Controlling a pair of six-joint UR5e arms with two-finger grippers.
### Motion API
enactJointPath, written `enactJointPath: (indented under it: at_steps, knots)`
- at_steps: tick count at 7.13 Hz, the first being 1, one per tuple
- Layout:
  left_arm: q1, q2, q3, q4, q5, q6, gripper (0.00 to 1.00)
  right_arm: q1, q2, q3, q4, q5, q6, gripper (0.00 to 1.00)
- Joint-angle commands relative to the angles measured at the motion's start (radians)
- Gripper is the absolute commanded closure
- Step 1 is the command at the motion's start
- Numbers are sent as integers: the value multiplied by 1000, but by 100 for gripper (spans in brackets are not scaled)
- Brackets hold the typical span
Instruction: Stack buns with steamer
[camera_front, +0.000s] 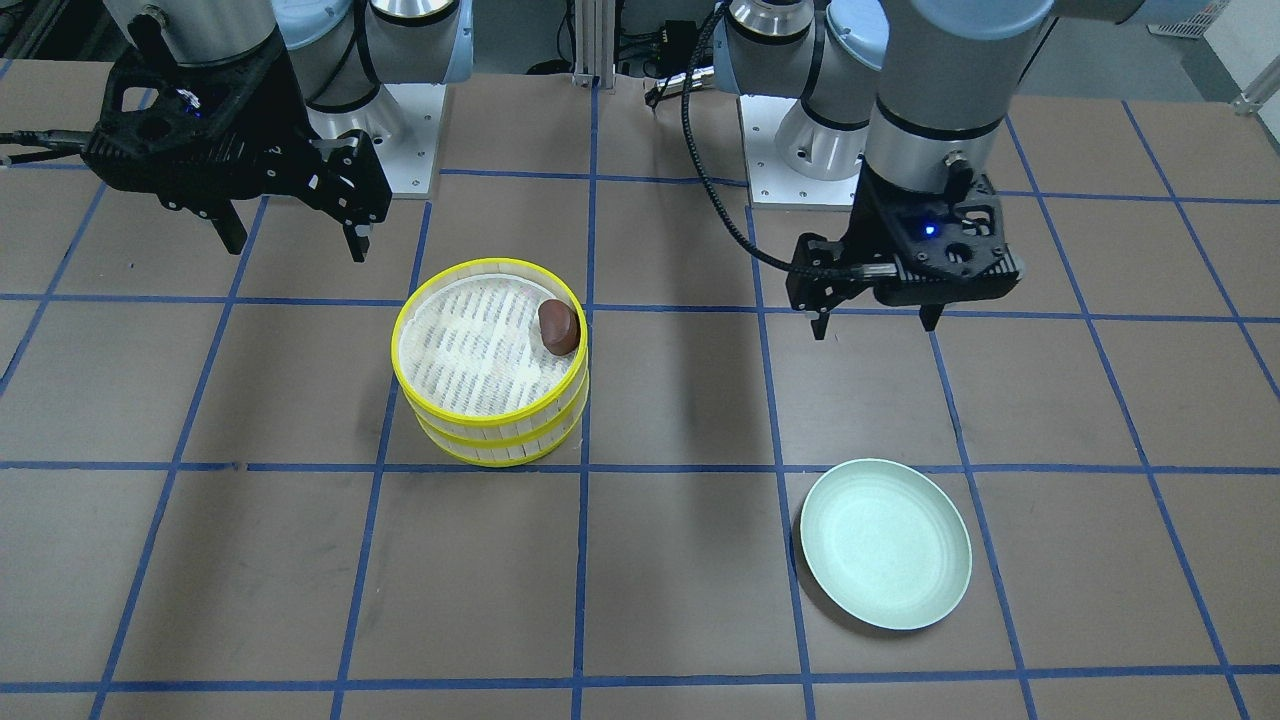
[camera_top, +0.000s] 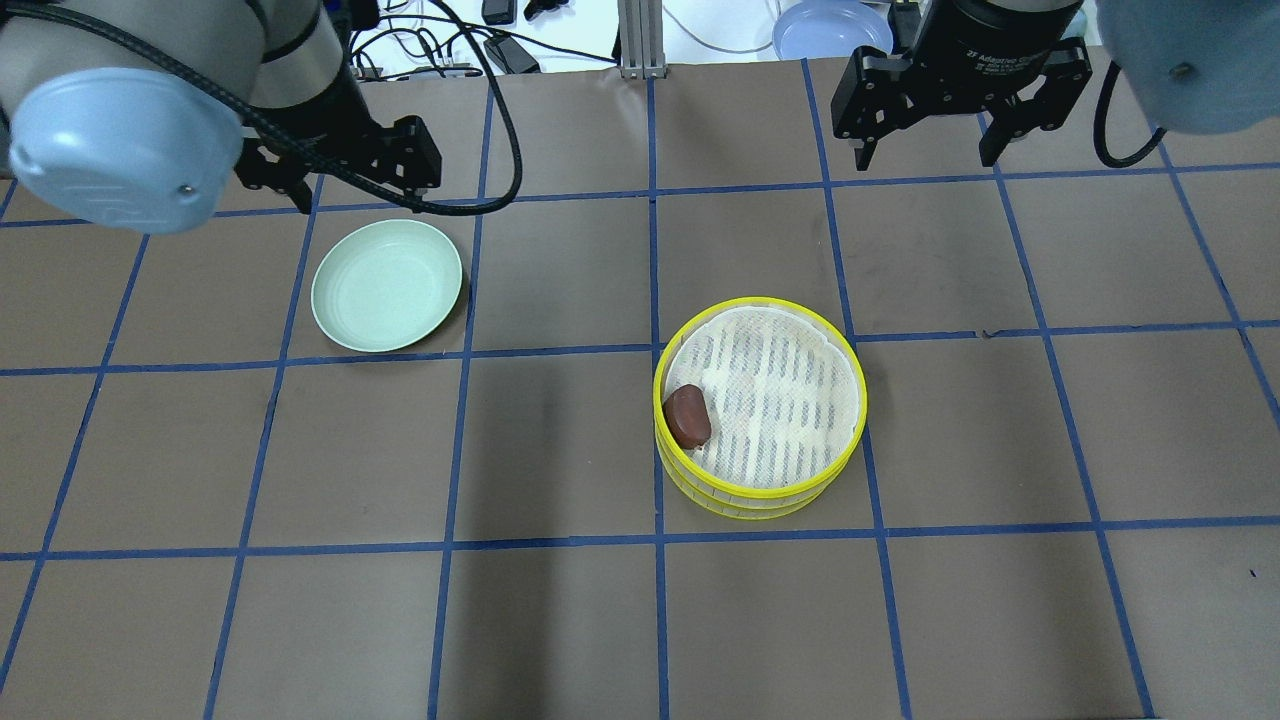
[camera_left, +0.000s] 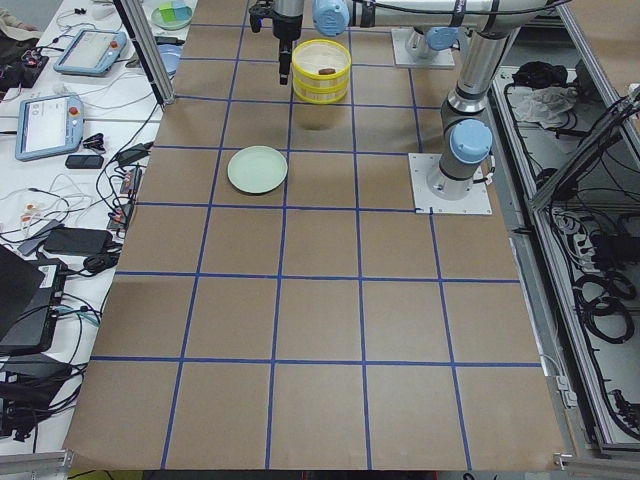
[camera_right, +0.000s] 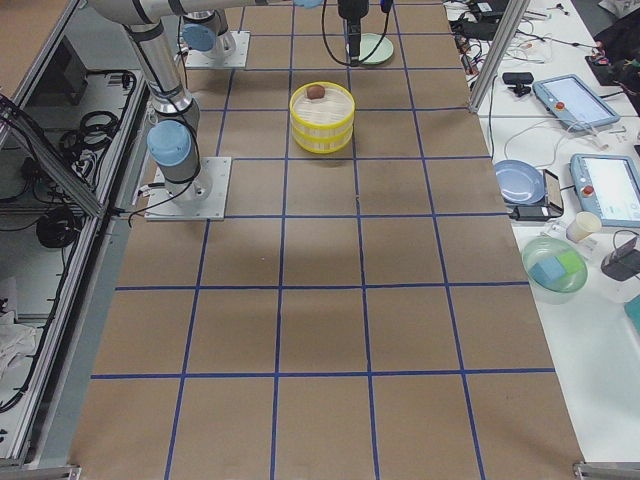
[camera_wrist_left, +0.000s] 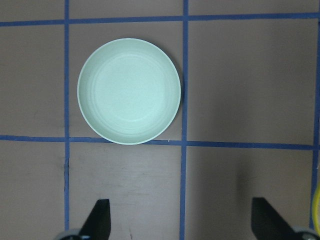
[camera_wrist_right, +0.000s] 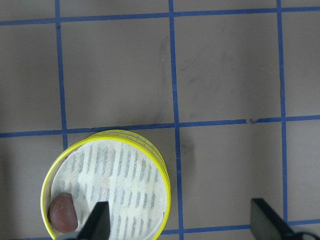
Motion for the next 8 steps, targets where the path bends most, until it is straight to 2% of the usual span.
enactJointPath:
  at_steps: [1, 8]
  knots:
    - [66, 22, 2, -41, -112, 18, 0, 0, 0, 0, 0, 5, 0, 0]
    - [77, 56, -26, -67, -114, 69, 0, -1, 0, 2, -2, 6, -2, 0]
